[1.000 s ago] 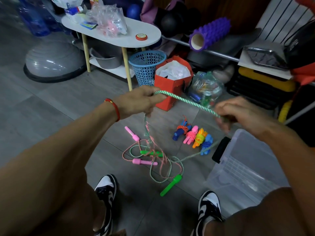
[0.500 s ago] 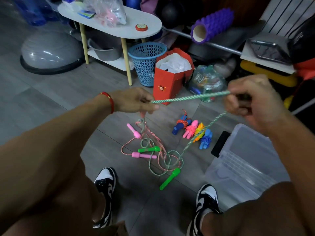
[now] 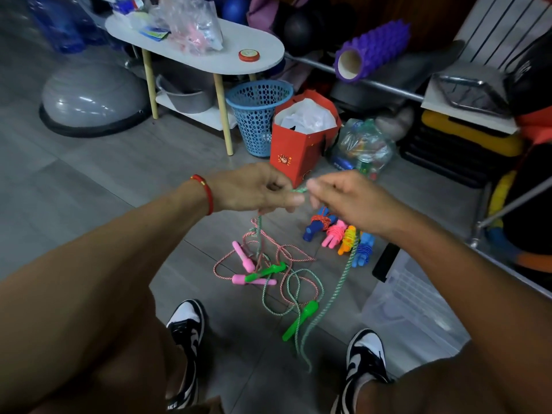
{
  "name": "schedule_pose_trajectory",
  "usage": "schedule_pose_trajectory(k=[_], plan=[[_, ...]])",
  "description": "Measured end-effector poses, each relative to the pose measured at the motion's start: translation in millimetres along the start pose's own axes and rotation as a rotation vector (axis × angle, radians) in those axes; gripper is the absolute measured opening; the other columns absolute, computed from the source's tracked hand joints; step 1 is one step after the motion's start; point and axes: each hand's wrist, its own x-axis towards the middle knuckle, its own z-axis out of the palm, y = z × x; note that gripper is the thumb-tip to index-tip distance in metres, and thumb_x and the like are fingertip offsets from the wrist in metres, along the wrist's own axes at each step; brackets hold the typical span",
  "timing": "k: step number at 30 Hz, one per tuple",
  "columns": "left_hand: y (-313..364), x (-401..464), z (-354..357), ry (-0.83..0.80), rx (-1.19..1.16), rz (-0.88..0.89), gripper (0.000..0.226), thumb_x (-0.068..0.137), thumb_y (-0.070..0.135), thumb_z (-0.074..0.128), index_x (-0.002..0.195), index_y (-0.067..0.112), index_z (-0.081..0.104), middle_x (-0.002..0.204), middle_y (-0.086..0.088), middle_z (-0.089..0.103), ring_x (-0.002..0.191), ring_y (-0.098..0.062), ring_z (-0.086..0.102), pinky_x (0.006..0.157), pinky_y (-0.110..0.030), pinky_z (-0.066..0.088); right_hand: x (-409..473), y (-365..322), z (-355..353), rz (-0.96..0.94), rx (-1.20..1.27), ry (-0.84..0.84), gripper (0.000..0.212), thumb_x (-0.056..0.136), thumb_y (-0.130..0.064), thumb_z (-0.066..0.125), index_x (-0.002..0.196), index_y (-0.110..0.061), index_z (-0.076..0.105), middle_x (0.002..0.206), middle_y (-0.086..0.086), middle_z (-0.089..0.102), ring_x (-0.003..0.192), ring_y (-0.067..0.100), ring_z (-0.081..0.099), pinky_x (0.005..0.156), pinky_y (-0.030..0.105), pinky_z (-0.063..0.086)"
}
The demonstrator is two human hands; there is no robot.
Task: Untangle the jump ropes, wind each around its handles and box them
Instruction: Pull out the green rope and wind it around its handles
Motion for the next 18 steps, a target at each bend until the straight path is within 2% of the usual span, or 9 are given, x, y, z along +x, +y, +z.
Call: schedule_pose_trajectory(k=[1,3,5,7,9,11,13,16,18], plan=[[0.3,-3.0,-3.8,0.017,-0.022,0.024,0.032,0.097,0.046,0.058,0.087,0.020,0.073,0.063,-0.003,0.055,0.062,-0.014,0.050,0.065,-0.029,0.042,-1.3,-0.3,-7.4,0.037,0.111,0.017,0.046,0.103,-0.045,0.048,0.069,-0.018,0.062,0.051,0.000,0.039,0.045,0.016,0.034,0.048,0.027,0.032],[-0.6,-6.7,-10.5,0.057,-0.099,0.075,0.026,0.101,0.032,0.056,0.098,0.014,0.075,0.072,-0.005,0.056,0.068,-0.015,0.053,0.070,-0.027,0.048,-5.9,0.7,-18.5,0.125,0.311,0.034,0.049,0.105,-0.035,0.049,0.059,-0.018,0.052,0.051,0.001,0.025,0.044,0.013,0.022,0.048,0.024,0.021],[-2.8,-8.5,-14.4,0.091,-0.168,0.098,0.022,0.102,0.018,0.056,0.106,0.007,0.075,0.079,-0.005,0.060,0.073,-0.013,0.057,0.074,-0.024,0.051,-9.3,6.1,-23.9,0.164,0.365,0.068,0.054,0.104,-0.031,0.047,0.052,-0.017,0.045,0.049,0.003,0.023,0.042,0.014,0.024,0.051,0.031,0.022],[-3.9,-8.0,-14.6,0.127,-0.168,0.113,0.020,0.101,0.011,0.056,0.104,0.004,0.074,0.081,-0.005,0.064,0.073,-0.011,0.060,0.073,-0.022,0.051,-11.7,7.9,-25.9,0.176,0.299,0.078,0.059,0.105,-0.036,0.046,0.050,-0.015,0.046,0.047,0.009,0.032,0.042,0.020,0.037,0.055,0.034,0.032],[-2.7,-6.7,-12.3,0.156,-0.156,0.130,0.017,0.100,0.009,0.058,0.102,0.005,0.074,0.083,-0.007,0.066,0.073,-0.012,0.062,0.072,-0.022,0.052,-12.9,6.1,-24.0,0.182,0.301,0.024,0.057,0.105,-0.041,0.044,0.058,-0.010,0.057,0.051,0.012,0.043,0.048,0.023,0.047,0.057,0.032,0.040],[-0.3,-5.2,-9.8,0.171,-0.158,0.136,0.015,0.099,0.009,0.059,0.101,0.005,0.073,0.085,-0.008,0.068,0.073,-0.014,0.064,0.071,-0.023,0.054,-12.1,3.0,-18.3,0.165,0.331,-0.043,0.049,0.104,-0.043,0.045,0.081,-0.005,0.064,0.056,0.007,0.047,0.049,0.022,0.046,0.054,0.031,0.040],[1.3,-4.9,-9.0,0.175,-0.184,0.133,0.013,0.098,0.008,0.061,0.101,0.002,0.072,0.085,-0.008,0.069,0.075,-0.016,0.066,0.072,-0.023,0.054,-10.0,1.0,-10.9,0.133,0.332,-0.036,0.033,0.103,-0.037,0.050,0.098,-0.005,0.056,0.055,0.000,0.041,0.046,0.017,0.038,0.048,0.028,0.036],[4.8,-7.8,-11.1,0.203,-0.246,0.161,0.013,0.096,0.006,0.063,0.102,-0.003,0.070,0.086,-0.010,0.071,0.078,-0.020,0.068,0.074,-0.025,0.055,-7.6,3.9,-5.5,0.066,0.271,0.058,0.014,0.106,-0.026,0.048,0.098,-0.014,0.048,0.048,-0.005,0.034,0.039,0.014,0.035,0.044,0.027,0.035],[7.5,-10.1,-13.1,0.230,-0.305,0.189,0.013,0.093,0.006,0.066,0.102,-0.003,0.070,0.087,-0.019,0.070,0.079,-0.025,0.069,0.075,-0.029,0.057,-5.8,8.9,-6.2,0.057,0.198,0.134,0.016,0.107,-0.027,0.045,0.094,-0.021,0.054,0.054,-0.002,0.043,0.039,0.016,0.043,0.046,0.029,0.039]])
